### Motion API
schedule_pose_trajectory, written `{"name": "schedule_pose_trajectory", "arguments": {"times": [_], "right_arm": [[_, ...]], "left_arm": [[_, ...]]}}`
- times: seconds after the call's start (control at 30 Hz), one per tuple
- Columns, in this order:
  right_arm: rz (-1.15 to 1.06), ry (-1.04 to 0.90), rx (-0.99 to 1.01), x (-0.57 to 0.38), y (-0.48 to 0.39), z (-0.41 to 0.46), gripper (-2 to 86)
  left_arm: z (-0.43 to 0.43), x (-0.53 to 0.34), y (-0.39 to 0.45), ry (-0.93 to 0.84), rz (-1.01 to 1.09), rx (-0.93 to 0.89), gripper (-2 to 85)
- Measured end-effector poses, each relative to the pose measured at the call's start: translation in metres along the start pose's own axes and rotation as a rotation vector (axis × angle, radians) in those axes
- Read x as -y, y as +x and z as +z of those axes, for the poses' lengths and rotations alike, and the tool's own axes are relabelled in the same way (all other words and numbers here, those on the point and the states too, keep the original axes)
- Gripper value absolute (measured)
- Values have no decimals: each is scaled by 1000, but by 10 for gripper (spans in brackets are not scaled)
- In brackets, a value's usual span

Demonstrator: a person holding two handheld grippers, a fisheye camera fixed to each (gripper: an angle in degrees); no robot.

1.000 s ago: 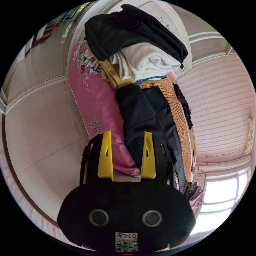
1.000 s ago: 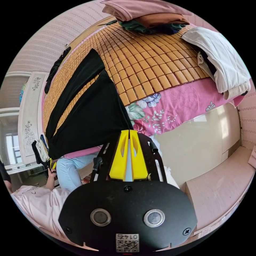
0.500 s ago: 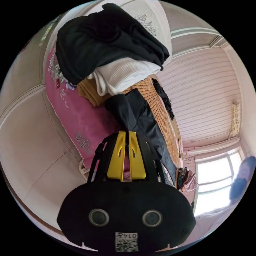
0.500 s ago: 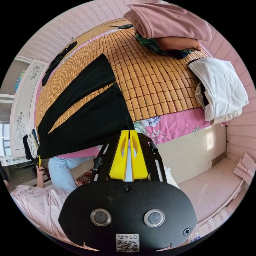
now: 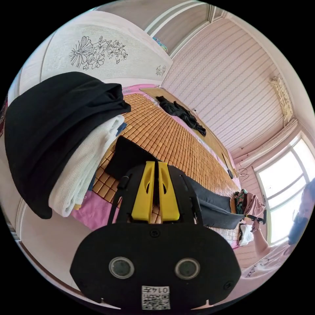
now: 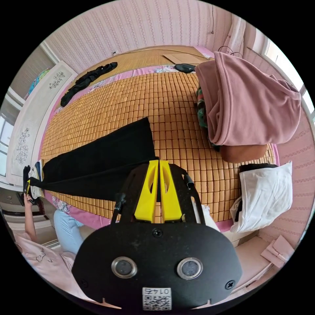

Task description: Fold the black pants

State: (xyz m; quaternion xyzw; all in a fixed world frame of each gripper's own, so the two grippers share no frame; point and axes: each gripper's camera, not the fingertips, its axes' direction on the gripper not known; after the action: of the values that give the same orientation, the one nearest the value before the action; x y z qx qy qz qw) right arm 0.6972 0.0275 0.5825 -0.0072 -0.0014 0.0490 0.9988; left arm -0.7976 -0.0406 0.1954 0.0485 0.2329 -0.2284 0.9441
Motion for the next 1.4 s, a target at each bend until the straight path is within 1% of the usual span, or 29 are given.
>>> {"name": "schedule_pose_trajectory", "arguments": {"times": [0.13,0.2,0.23,0.3,0.37,0.5,0.57,0.6,0.7,0.77,0.8,0.87,1.0,1.03,1.1,1.13,1.2,1.27,1.4], "right_arm": [[31,-39,45,48,-3,27,5],[95,-34,110,67,1,50,15],[114,-25,117,69,2,54,32],[177,5,128,62,9,67,100],[200,0,162,47,16,74,137],[208,7,165,-6,29,85,168],[219,2,226,-27,33,93,170],[218,38,280,-39,33,96,171],[290,156,348,-57,39,95,167],[298,181,370,-62,40,95,161],[289,187,383,-63,40,94,154],[227,151,414,-63,34,95,137],[131,108,195,-61,1,94,102],[116,98,164,-60,-5,94,95],[40,32,16,-55,-28,98,61],[22,13,-2,-54,-32,99,56],[-30,-10,-37,-53,-40,95,43],[-47,-38,-19,-57,-37,94,39],[-33,-107,12,-87,-20,84,37]], "left_arm": [[48,42,17,1,-6,56,10],[71,50,22,-3,-25,110,45],[84,51,21,-8,-67,120,64],[93,47,19,11,-128,127,83],[89,36,22,41,-128,128,89],[86,5,32,-24,-70,147,88],[96,-25,31,-90,-86,172,103],[100,-32,30,-106,-95,177,110],[130,-54,28,-174,-158,123,133],[155,-61,33,-204,-172,92,133],[161,-62,35,-212,-171,99,131],[175,-65,43,-164,-140,139,109],[193,-63,47,-162,-139,124,76],[198,-63,48,-185,-134,141,56],[205,-62,48,-224,-141,99,33],[208,-62,46,-239,-178,85,18],[211,-65,51,-258,-164,101,4],[213,-73,63,-295,-81,166,-4],[213,-99,78,-377,19,205,-5]]}}
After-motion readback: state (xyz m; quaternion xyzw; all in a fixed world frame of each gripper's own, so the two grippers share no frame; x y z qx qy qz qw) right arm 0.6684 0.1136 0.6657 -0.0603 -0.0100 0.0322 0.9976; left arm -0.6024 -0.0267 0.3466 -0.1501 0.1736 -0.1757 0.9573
